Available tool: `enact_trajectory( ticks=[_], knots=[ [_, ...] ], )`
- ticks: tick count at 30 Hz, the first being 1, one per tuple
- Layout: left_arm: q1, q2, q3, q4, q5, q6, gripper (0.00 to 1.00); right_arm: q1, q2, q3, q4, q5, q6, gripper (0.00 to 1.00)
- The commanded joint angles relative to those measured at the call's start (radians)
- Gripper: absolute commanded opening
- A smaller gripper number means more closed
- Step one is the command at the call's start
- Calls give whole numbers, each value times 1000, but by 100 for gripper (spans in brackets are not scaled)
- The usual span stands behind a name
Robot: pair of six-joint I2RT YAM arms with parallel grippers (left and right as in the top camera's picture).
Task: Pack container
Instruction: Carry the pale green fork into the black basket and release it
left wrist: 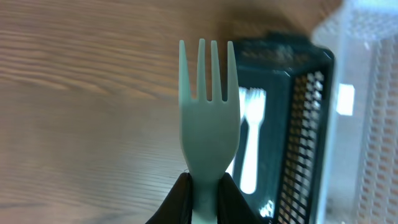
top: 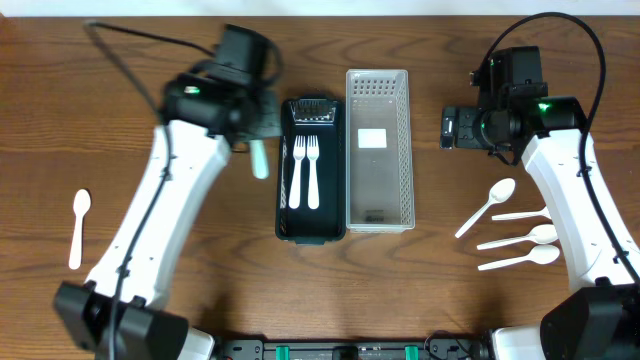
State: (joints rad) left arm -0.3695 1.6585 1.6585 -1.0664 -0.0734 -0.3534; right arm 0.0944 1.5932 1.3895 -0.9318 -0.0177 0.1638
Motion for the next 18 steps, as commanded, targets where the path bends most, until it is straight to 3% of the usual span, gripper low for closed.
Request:
enact_trajectory(
  ticks=[1,6,14,16,18],
  knots=[
    [-56,85,0,3,3,-20,10,-3,-4,11,-5,10,-4,95],
    [-102,233,-1,48,14,43,10,-3,-4,11,-8,11,-5,95],
    [-106,393,-1,75,43,45,13,-3,-4,11,-29,11,-5,95],
    [-106,407,-1,76,43,45,36,-3,-4,11,-37,11,-5,95],
    [-106,407,0,77,39,46,41,-3,-4,11,-42,11,-13,95]
  ],
)
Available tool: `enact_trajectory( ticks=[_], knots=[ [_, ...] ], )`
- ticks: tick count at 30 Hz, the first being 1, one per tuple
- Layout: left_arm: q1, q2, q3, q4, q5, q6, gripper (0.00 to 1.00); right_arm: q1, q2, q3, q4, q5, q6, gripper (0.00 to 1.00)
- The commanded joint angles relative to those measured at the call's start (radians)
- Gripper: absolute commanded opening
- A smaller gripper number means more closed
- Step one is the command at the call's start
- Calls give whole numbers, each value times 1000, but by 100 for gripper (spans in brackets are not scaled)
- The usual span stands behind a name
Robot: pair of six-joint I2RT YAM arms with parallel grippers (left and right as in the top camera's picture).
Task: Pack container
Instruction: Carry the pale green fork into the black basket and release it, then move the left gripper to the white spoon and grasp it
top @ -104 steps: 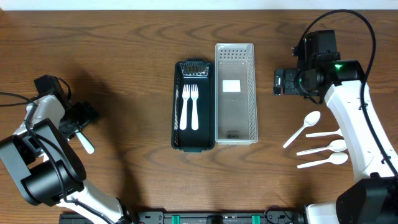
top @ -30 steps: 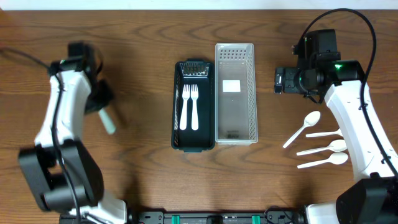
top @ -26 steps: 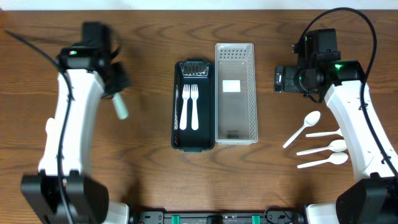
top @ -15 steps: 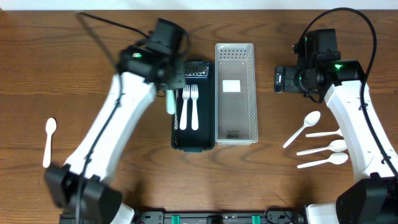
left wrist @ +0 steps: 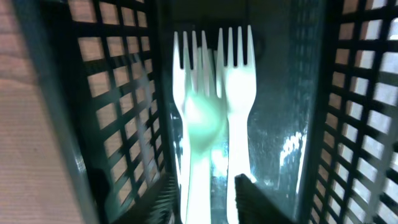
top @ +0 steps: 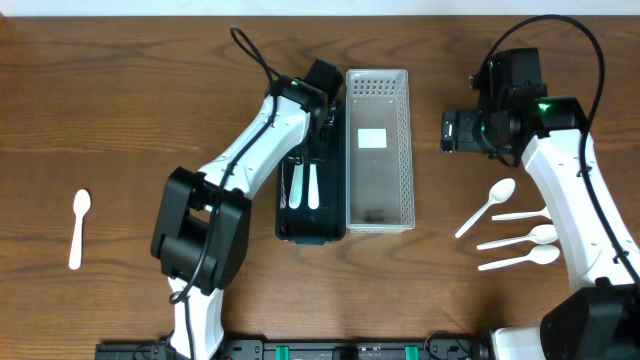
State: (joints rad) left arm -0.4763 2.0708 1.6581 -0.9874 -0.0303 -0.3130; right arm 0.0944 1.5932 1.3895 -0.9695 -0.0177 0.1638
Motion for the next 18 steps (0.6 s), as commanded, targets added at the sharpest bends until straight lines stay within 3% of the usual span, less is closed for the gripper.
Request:
enact_trajectory(
  ticks=[1,8,11,14,18],
  knots=[
    [1,-10,2,-1,-9,17,44,-3,-4,11,-6,11,-15,95],
    [2,-106,116,-108,-68,124,44,-3,-4,11,2,15,-16,96],
    [16,-201,182,-180,-161,138,45,-3,-4,11,8,18,-16,96],
    [83,-306,192,-211,-244,137,61,-4,-4,11,15,18,-16,96],
    [286,-391,192,-285,-248,138,70,-3,-4,11,20,18,-16,96]
  ],
)
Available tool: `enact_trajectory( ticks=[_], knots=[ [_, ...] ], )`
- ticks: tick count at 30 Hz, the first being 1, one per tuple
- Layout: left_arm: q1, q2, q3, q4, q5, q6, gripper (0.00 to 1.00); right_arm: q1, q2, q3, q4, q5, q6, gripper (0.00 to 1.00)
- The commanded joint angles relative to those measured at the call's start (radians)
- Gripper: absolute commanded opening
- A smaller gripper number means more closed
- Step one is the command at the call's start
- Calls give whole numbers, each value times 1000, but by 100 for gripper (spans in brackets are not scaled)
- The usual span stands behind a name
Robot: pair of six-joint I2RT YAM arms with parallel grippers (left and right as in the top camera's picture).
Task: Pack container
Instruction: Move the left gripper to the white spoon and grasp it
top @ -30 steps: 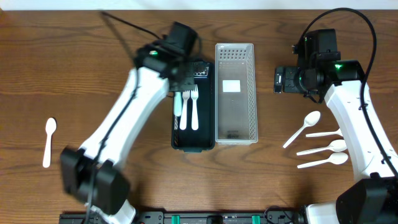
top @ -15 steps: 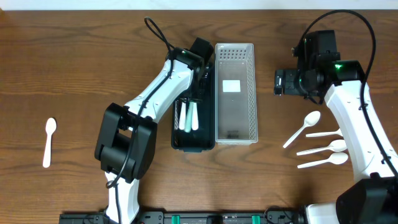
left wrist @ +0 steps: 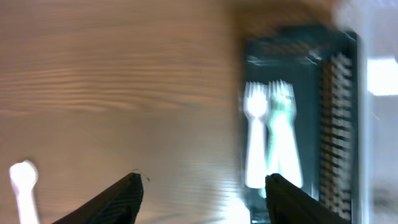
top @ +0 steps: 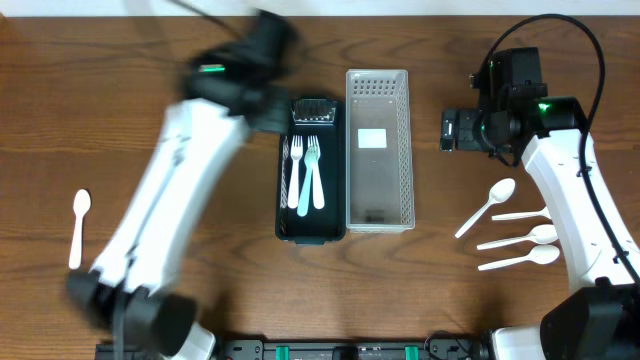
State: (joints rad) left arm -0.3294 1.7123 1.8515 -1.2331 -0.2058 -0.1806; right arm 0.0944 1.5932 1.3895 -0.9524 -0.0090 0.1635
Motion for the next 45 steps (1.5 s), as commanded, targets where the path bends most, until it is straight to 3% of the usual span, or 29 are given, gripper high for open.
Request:
enact_trajectory(
  ticks=[1,5,9,13,15,19,25,38,45],
  knots=[
    [204,-40,-2,-59,-72,17,71,-3,-4,11,3,10,-16,97],
    [443,-39,-19,-84,-50,131,74,-3,-4,11,3,10,-16,97],
    [652,-39,-79,-21,98,246,76,-3,-4,11,1,10,-16,97],
    [839,-38,-192,91,225,429,79,-3,-4,11,-3,9,-15,98],
    [905,-36,-267,160,221,513,80,-3,-4,11,-1,10,-15,98],
    [1011,-19,-416,310,221,585,87,-3,-4,11,-4,9,-15,98],
    [1071,64,-523,417,222,685,89,-3,-4,11,0,9,-15,99],
    [1071,275,-523,500,222,867,90,-3,-4,11,-23,9,-11,99],
    [1072,326,-523,507,224,883,90,-3,-4,11,-35,9,-6,99]
  ],
)
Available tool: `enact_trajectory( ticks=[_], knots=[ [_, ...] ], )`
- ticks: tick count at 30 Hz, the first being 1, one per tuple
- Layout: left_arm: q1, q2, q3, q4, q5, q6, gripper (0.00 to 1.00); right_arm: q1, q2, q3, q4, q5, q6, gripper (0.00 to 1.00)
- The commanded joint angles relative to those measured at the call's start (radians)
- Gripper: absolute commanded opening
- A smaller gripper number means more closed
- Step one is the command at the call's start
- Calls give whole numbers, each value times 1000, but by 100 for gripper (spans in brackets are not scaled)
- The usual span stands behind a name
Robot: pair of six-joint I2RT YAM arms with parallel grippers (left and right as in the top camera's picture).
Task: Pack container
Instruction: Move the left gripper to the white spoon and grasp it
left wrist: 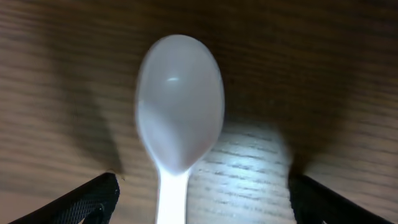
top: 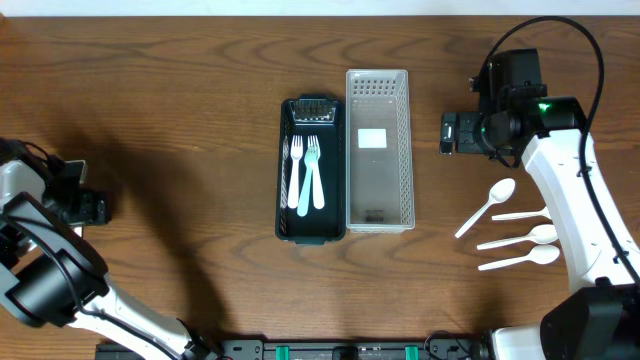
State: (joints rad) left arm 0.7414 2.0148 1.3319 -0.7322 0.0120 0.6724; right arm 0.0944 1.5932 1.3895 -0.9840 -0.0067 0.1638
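Observation:
A white plastic spoon lies on the wooden table at the far left, bowl away from the camera. My left gripper stands open low over it, one finger on each side of the handle. From overhead the left gripper hides that spoon. Three forks lie in the dark bin. Beside it stands the white perforated bin. My right gripper hovers to the right of the bins, its jaws not readable.
Several white spoons lie on the table at the right, below the right gripper. The right arm runs along the right edge. The left arm curves up from the bottom left corner.
My left gripper was open above the table left of the dark bin. Now it is at the far left, low over the lone white spoon. The right arm has not moved.
My left gripper held a pale green fork beside the dark bin, which had two white forks in it. Then it was down inside the bin with that fork. Then it was open outside the bin, three forks lying inside. Now it straddles the left spoon.

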Motion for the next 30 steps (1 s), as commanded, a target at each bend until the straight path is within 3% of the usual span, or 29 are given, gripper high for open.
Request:
enact_trajectory(
  ticks=[1,6,12,21,24,30],
  knots=[
    [3,28,-3,9,6,31,90,-3,-4,11,-3,6,-3,99],
    [13,51,-3,8,3,31,85,-3,-4,11,-6,6,2,99],
    [15,58,-3,1,3,31,59,-3,-4,11,-22,6,15,97],
    [15,58,-3,2,3,31,39,-3,-4,11,-23,6,16,96],
    [15,58,-3,4,3,31,26,-3,-4,11,-23,6,16,96],
    [15,58,-3,5,3,30,12,-3,-4,11,-23,6,23,95]
  ],
)
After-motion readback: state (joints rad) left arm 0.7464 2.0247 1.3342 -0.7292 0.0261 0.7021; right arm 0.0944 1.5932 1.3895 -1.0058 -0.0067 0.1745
